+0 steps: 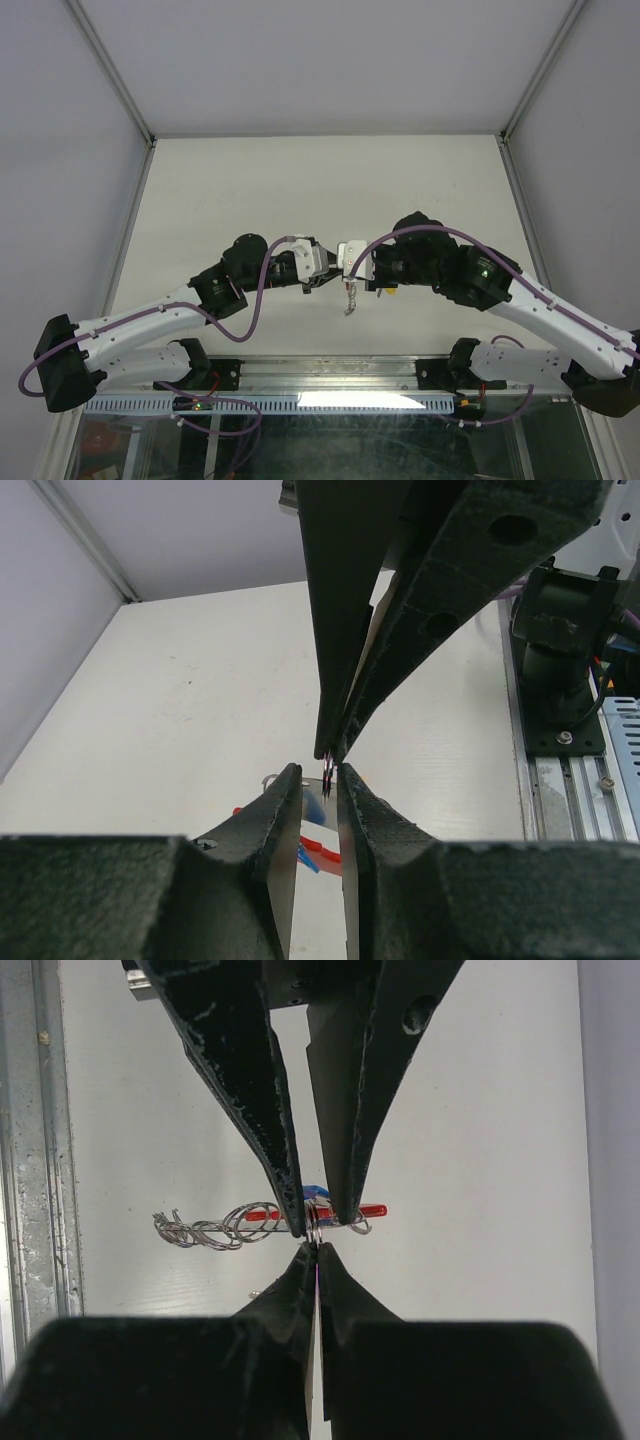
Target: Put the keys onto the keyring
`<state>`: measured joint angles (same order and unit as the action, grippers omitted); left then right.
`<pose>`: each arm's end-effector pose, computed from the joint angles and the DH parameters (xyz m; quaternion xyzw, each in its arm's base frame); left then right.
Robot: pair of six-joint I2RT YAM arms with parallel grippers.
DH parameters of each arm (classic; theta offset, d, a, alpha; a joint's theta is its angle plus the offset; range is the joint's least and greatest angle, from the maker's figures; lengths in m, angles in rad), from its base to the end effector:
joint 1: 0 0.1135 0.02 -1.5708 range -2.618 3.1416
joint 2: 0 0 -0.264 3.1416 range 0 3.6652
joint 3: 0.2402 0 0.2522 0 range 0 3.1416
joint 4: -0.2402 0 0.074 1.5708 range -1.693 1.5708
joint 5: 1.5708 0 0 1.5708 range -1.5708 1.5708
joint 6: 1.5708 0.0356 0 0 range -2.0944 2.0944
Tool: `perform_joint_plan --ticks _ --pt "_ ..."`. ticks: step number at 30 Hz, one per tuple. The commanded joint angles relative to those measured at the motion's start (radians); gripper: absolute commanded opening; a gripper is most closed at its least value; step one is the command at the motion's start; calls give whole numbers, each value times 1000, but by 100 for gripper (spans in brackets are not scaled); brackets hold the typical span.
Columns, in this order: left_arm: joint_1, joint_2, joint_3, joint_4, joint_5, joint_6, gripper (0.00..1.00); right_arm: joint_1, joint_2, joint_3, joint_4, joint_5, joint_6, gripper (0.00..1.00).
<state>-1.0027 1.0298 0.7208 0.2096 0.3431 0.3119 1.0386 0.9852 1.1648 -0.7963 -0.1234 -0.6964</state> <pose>0.1205 -0.2110 0.3118 0.5370 0.5083 -0.3430 0.5794 0.0945 0.1690 0.3731 -0.6946 0.5518 0.1320 0.4423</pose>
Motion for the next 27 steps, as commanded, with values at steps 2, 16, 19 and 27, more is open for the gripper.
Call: perform_joint_plan --ticks 2,16,19,27 --pt "-10 -7 8 45 22 7 19 5 -21 7 84 -1 15 0" --pt "-10 9 16 39 22 11 13 5 -27 2 97 -10 16 0" --pt "-10 10 15 37 19 12 16 5 -32 1 97 -10 14 0" --pt "-10 16 20 37 16 12 9 5 -34 -4 104 -16 15 0"
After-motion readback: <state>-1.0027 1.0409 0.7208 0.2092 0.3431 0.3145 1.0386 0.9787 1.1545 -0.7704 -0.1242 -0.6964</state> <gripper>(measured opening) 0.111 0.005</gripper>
